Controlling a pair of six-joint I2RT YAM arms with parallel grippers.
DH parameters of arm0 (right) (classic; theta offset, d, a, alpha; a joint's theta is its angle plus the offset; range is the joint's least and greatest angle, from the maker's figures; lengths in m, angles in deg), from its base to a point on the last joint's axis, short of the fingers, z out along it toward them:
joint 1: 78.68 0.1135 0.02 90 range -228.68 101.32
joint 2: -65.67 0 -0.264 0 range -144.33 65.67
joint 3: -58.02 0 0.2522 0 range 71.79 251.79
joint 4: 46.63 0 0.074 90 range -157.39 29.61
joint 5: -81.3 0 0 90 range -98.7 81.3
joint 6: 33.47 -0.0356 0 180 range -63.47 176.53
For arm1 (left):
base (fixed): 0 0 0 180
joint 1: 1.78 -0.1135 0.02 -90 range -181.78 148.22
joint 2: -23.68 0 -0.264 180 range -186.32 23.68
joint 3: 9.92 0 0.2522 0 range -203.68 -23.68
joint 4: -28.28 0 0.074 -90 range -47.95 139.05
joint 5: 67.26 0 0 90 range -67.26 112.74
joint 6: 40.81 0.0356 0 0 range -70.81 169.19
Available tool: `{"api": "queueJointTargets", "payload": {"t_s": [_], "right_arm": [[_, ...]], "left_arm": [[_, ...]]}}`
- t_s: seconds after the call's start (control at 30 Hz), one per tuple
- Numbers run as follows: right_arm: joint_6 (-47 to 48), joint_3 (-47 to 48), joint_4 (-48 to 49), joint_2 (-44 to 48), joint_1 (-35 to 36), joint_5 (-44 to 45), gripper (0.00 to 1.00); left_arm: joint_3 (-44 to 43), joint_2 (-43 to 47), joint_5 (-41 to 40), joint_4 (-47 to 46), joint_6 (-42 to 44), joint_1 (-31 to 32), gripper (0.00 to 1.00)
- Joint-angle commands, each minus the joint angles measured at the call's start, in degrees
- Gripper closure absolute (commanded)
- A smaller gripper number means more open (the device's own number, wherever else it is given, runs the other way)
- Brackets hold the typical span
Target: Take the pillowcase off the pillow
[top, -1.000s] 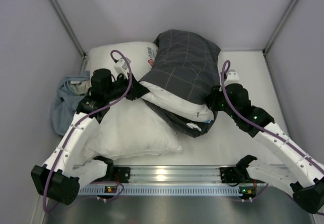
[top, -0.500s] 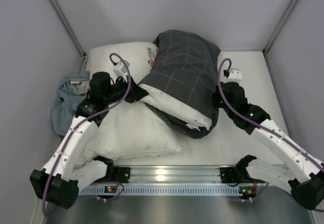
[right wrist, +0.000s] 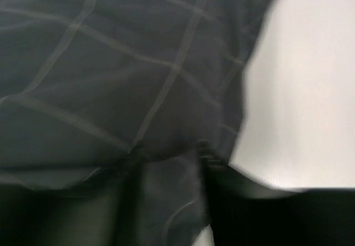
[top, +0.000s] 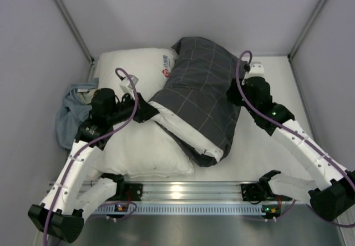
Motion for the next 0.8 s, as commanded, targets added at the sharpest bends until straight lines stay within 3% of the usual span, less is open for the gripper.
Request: {"api": "queueJointTargets", "payload": {"t_s": [0.0, 0.07, 0.13, 0.23, 0.43, 0.63, 0.77], "right_arm": [[6.07, -1.03, 4.31, 7.72, 3.18, -23.07, 0.40], [5.90, -1.30, 3.08, 11.93, 8.17, -24.98, 0.23], [5.99, 0.62, -0.94, 12.22, 14.58, -23.84, 0.18], [6.87, 2.39, -5.69, 10.55, 25.12, -15.08, 0.16], [6.61, 4.77, -9.93, 6.42, 39.46, 4.87, 0.14], [2.66, 4.50, -15.81, -1.03, 45.29, 25.00, 0.14], [-2.79, 4.59, -19.33, -3.60, 45.12, 43.87, 0.14]], "left_arm": [[-0.83, 0.56, 3.09, -0.89, -0.11, -0.43, 1.00], [-1.09, -0.05, 3.61, -1.16, -0.46, -0.34, 1.00], [-1.62, -1.10, 3.53, -2.29, -0.81, -0.34, 1.00], [-3.28, -3.30, 4.05, -3.27, -1.34, -0.25, 1.00], [-8.12, -8.40, 2.91, -3.53, -1.43, -0.25, 1.00], [-10.50, -9.55, 3.09, -3.53, -2.04, -0.25, 1.00], [-9.45, -8.24, 3.27, -3.53, -2.13, -0.34, 1.00]]}}
